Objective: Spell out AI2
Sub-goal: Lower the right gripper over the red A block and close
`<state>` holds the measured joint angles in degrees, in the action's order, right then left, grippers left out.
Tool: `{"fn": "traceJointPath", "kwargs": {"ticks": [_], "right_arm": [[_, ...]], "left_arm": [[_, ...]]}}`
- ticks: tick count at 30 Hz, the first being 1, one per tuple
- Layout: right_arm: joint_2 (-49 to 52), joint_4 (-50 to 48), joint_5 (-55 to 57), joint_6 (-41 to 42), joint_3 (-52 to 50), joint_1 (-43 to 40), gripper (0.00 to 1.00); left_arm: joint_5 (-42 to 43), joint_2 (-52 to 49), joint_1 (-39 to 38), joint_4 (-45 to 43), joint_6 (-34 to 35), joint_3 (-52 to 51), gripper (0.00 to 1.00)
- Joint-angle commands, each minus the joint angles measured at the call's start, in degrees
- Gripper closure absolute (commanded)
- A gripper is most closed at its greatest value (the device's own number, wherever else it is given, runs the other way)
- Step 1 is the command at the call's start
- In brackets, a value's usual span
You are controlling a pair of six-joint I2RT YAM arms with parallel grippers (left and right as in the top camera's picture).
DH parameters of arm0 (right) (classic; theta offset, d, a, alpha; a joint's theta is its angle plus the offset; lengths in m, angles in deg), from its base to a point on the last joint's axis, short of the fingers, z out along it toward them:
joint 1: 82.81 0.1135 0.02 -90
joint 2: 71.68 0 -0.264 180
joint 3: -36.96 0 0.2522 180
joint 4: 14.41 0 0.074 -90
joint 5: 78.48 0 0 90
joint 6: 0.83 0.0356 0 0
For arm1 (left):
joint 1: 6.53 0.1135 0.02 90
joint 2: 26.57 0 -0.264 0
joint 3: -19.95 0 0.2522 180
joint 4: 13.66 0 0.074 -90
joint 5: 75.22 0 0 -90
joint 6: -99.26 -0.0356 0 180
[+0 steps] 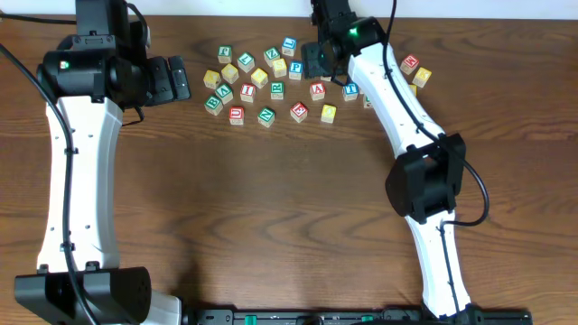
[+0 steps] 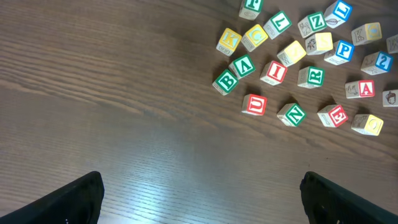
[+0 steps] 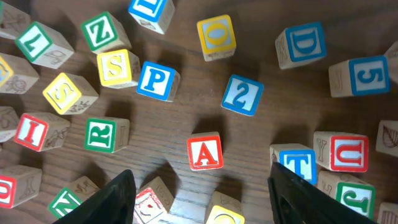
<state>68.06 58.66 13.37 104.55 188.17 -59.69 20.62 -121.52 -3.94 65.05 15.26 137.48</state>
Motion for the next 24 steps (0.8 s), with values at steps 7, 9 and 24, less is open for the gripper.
{"fn": "traceJointPath", "kwargs": {"ticks": [7,9,24], "right_arm": [[3.3,0.3,0.8,1.6,1.4,0.8,0.45],[3.7,0.3,0.8,1.6,1.1,0.9,0.48],[3.8,-5.3,1.2,1.6,-5.2,1.0,0.51]], "left_arm": [[-0.5,-0.2,0.2,0.5,0.3,1.4,0.01],[-0.5,-0.2,0.2,0.6,0.3,1.4,0.01],[-0.5,-0.2,0.2,1.0,0.3,1.4,0.01]]}}
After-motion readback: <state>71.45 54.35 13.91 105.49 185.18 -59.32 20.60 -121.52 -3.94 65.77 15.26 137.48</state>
